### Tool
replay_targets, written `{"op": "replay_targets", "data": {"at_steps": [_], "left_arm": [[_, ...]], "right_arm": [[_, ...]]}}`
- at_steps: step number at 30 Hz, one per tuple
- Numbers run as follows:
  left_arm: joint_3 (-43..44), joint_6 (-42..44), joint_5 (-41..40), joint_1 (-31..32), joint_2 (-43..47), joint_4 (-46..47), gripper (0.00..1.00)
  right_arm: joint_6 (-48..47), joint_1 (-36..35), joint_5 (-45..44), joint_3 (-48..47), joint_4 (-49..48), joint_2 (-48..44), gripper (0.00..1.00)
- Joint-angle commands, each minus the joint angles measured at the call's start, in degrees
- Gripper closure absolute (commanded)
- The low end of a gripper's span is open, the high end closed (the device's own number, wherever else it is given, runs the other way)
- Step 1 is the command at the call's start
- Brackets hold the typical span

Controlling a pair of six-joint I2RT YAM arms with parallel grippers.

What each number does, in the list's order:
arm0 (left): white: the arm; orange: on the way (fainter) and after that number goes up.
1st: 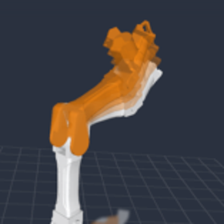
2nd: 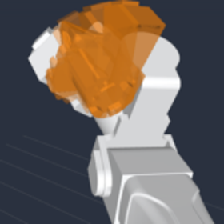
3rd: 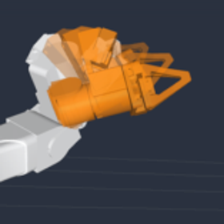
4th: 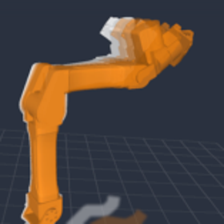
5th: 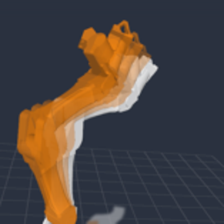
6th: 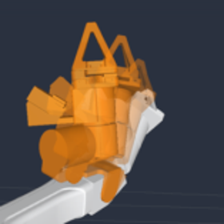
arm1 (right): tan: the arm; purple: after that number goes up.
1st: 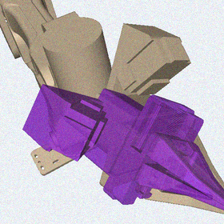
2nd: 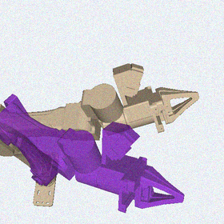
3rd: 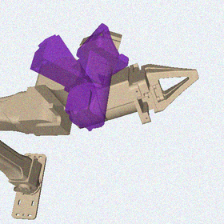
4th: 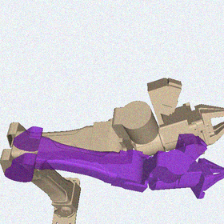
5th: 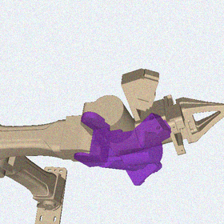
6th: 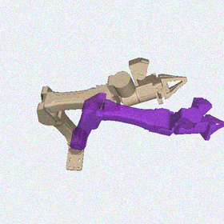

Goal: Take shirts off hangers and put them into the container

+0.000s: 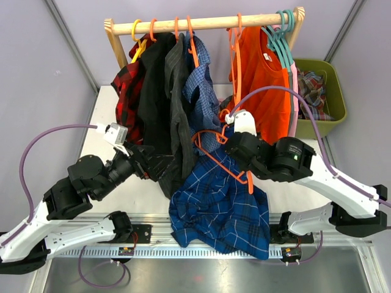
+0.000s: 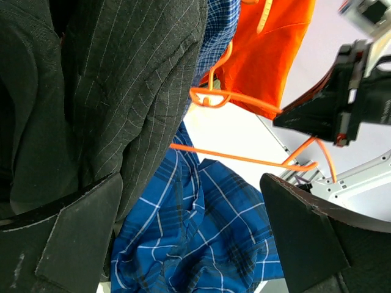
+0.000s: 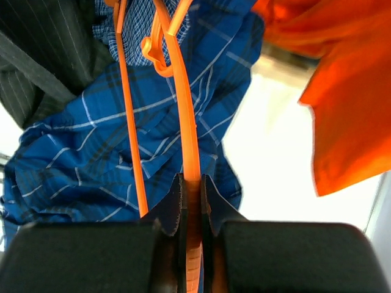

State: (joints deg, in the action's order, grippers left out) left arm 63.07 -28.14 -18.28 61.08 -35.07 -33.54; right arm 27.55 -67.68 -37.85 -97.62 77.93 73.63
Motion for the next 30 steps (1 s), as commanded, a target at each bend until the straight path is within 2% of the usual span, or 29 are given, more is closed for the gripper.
{"op": "replay_targets", "data": {"at_steps": [1,7,14,22,25,28,30], "left_arm": [[-0.31,-0.51,0.62,0.27,1.14,1.72,0.01],[-0.93,-0.25,1.32,0.27,1.49,2.16,0.01],[-2.07,-1.21,1.5,0.18,4.39,2.16,0.01],[-2.34,-1.83,1.5,0.27,5.28,1.37,0.01],[-1.99,-1.83,1.58,0.27,4.23,1.64,0.01],[-1.37,-2.09,1.67,0.27,2.73,2.25,0.01],[-0.76,-2.18,1.67,0.18,1.85,2.34,0.01]], "right_arm": [[8.02,-1.83,1.1,1.82,14.45,-2.77,1.0],[12.52,-2.46,8.13,5.78,15.15,-8.75,1.0],[15.95,-2.54,9.81,8.5,15.32,-11.74,1.0],[17.01,-2.28,4.46,5.7,15.15,-17.8,1.0],[15.17,-1.85,-5.62,-2.9,15.06,-21.23,1.0],[9.03,2.36,-6.72,-7.75,15.06,-20.29,1.0],[4.21,9.21,-6.63,-7.15,15.14,-19.49,1.0]]}}
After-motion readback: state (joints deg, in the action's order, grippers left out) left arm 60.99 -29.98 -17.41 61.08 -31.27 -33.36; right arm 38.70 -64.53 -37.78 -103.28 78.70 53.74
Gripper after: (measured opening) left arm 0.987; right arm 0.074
